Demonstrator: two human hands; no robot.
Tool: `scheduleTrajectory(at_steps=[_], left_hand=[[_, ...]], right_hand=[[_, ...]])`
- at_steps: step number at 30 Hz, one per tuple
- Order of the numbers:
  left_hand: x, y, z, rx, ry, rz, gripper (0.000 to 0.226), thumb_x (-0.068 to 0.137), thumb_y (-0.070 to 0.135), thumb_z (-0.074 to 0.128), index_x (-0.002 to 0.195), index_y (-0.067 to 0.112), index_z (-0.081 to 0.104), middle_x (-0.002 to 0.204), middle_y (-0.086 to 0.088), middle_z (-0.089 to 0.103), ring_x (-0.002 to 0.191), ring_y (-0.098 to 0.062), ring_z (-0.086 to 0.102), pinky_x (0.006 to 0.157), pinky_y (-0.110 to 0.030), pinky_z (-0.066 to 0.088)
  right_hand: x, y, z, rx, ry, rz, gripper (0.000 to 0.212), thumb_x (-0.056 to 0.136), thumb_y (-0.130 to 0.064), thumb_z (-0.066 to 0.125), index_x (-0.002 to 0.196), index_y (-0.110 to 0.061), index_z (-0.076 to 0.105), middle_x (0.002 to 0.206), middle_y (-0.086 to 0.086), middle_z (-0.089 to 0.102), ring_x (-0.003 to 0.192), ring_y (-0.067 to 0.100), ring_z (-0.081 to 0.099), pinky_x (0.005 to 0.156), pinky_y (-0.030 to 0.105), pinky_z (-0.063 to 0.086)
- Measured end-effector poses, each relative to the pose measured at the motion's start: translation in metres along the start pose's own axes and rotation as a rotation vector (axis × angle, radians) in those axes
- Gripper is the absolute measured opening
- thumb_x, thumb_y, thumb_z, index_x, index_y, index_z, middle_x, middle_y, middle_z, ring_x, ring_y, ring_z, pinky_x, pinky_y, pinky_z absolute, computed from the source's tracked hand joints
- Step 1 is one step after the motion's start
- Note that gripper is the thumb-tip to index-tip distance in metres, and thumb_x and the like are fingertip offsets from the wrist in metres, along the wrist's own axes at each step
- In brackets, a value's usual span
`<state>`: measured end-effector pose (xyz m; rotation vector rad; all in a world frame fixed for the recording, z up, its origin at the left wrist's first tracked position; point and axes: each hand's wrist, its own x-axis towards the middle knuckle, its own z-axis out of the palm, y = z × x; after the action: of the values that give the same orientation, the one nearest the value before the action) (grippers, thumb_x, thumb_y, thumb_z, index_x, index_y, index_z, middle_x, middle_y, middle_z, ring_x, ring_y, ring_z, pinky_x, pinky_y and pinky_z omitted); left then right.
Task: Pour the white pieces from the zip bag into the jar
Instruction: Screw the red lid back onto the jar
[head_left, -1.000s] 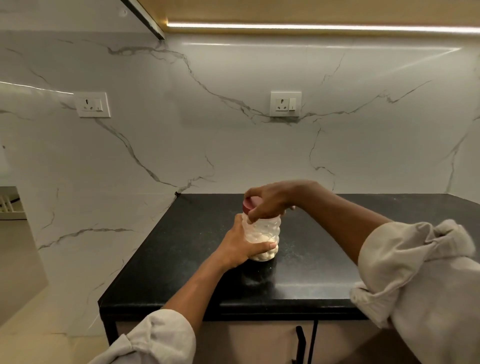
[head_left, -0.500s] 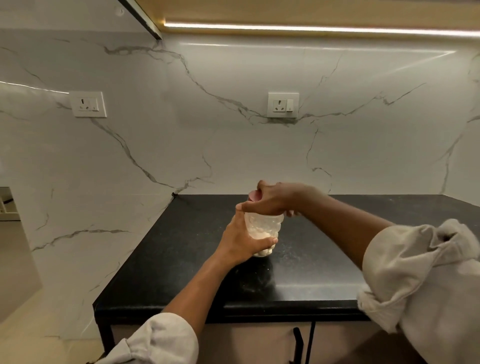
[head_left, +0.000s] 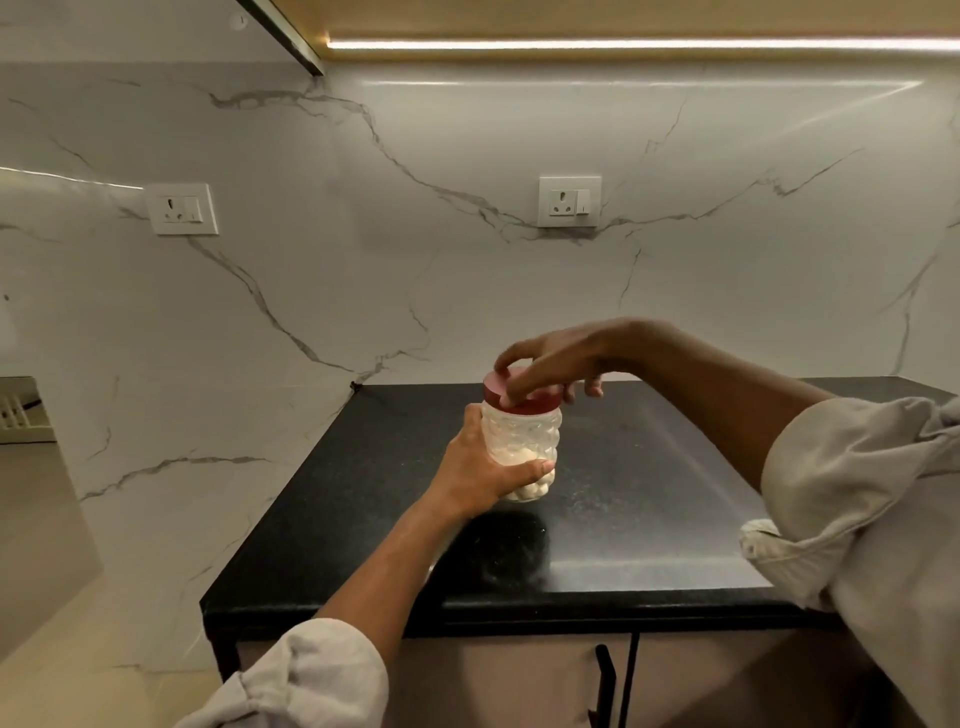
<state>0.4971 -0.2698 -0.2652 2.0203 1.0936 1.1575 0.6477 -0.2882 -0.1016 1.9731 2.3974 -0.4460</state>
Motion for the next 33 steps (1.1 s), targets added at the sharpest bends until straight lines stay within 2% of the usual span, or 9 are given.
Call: scheduleTrajectory(at_steps=[4, 7, 10, 16, 20, 24, 27, 30, 33], left_hand=[[-0.003, 0.002, 0.007, 0.017, -0.014, 0.014, 0.087, 0.058, 0.062, 0.083, 0.123, 0.037, 0.030, 0.115, 0.017, 0.054, 0.103, -0.002, 0.056, 0.080, -0.015, 0.044], [-0.003, 0.000, 0.010, 0.011, 0.000, 0.001, 0.088, 0.056, 0.065, 0.081, 0.122, 0.038, 0.030, 0.117, 0.015, 0.055, 0.105, -0.005, 0.056, 0.083, -0.020, 0.046], [0.000, 0.000, 0.008, 0.013, 0.020, 0.002, 0.087, 0.056, 0.066, 0.080, 0.120, 0.037, 0.030, 0.115, 0.015, 0.053, 0.104, -0.006, 0.056, 0.078, -0.016, 0.045], [-0.002, 0.005, 0.014, 0.033, 0.042, 0.020, 0.082, 0.059, 0.063, 0.081, 0.117, 0.044, 0.026, 0.106, 0.023, 0.052, 0.092, 0.005, 0.054, 0.070, -0.008, 0.040], [0.001, 0.006, 0.006, 0.023, 0.068, 0.028, 0.082, 0.057, 0.064, 0.081, 0.115, 0.048, 0.025, 0.106, 0.026, 0.051, 0.094, 0.009, 0.053, 0.069, -0.008, 0.040], [-0.001, 0.007, 0.009, 0.087, 0.035, 0.057, 0.085, 0.058, 0.066, 0.080, 0.120, 0.045, 0.026, 0.113, 0.019, 0.052, 0.098, -0.001, 0.055, 0.074, -0.011, 0.040], [0.000, 0.004, 0.010, 0.086, 0.036, 0.042, 0.085, 0.057, 0.068, 0.079, 0.119, 0.044, 0.026, 0.110, 0.023, 0.051, 0.098, 0.001, 0.054, 0.073, -0.009, 0.039], [0.001, 0.003, 0.008, 0.075, 0.058, 0.039, 0.083, 0.055, 0.068, 0.079, 0.116, 0.045, 0.027, 0.106, 0.025, 0.050, 0.095, 0.004, 0.055, 0.070, -0.009, 0.041], [-0.001, 0.004, 0.013, 0.090, 0.054, 0.059, 0.083, 0.056, 0.066, 0.081, 0.116, 0.048, 0.026, 0.107, 0.025, 0.051, 0.095, 0.008, 0.053, 0.073, -0.009, 0.040]], right_hand=[[0.001, 0.000, 0.015, -0.149, 0.174, 0.122, 0.083, 0.069, -0.087, 0.049, 0.120, -0.021, 0.050, 0.090, 0.003, 0.059, 0.072, 0.019, 0.061, 0.050, 0.024, 0.044], [0.002, 0.001, 0.015, -0.128, 0.166, 0.138, 0.099, 0.068, -0.090, 0.045, 0.138, -0.020, 0.040, 0.114, 0.008, 0.056, 0.074, 0.020, 0.059, 0.052, 0.027, 0.045], [-0.002, 0.003, 0.010, 0.004, 0.043, 0.025, 0.078, 0.075, -0.074, 0.056, 0.140, -0.039, 0.032, 0.112, 0.003, 0.054, 0.079, 0.019, 0.061, 0.054, 0.027, 0.049], [0.005, -0.005, 0.028, -0.249, 0.408, 0.150, 0.101, 0.065, -0.094, 0.039, 0.130, -0.017, 0.052, 0.114, 0.007, 0.063, 0.082, 0.022, 0.056, 0.066, 0.032, 0.045], [-0.002, -0.007, 0.012, -0.027, 0.111, 0.043, 0.078, 0.077, -0.077, 0.049, 0.139, -0.031, 0.038, 0.102, -0.002, 0.057, 0.077, 0.019, 0.062, 0.057, 0.028, 0.050], [-0.001, -0.005, 0.020, -0.179, 0.298, 0.155, 0.085, 0.074, -0.085, 0.045, 0.129, -0.020, 0.051, 0.106, 0.007, 0.060, 0.077, 0.020, 0.059, 0.061, 0.029, 0.047], [0.001, -0.002, 0.020, -0.078, 0.206, 0.093, 0.086, 0.076, -0.084, 0.044, 0.139, -0.025, 0.041, 0.126, 0.009, 0.056, 0.083, 0.021, 0.059, 0.056, 0.028, 0.047], [-0.005, 0.003, 0.011, 0.046, 0.081, 0.026, 0.069, 0.080, -0.073, 0.053, 0.136, -0.036, 0.039, 0.111, 0.002, 0.054, 0.078, 0.018, 0.061, 0.052, 0.024, 0.048], [0.000, 0.004, 0.022, -0.159, 0.304, 0.128, 0.072, 0.075, -0.084, 0.045, 0.107, -0.020, 0.055, 0.081, 0.001, 0.057, 0.066, 0.018, 0.060, 0.050, 0.023, 0.044]])
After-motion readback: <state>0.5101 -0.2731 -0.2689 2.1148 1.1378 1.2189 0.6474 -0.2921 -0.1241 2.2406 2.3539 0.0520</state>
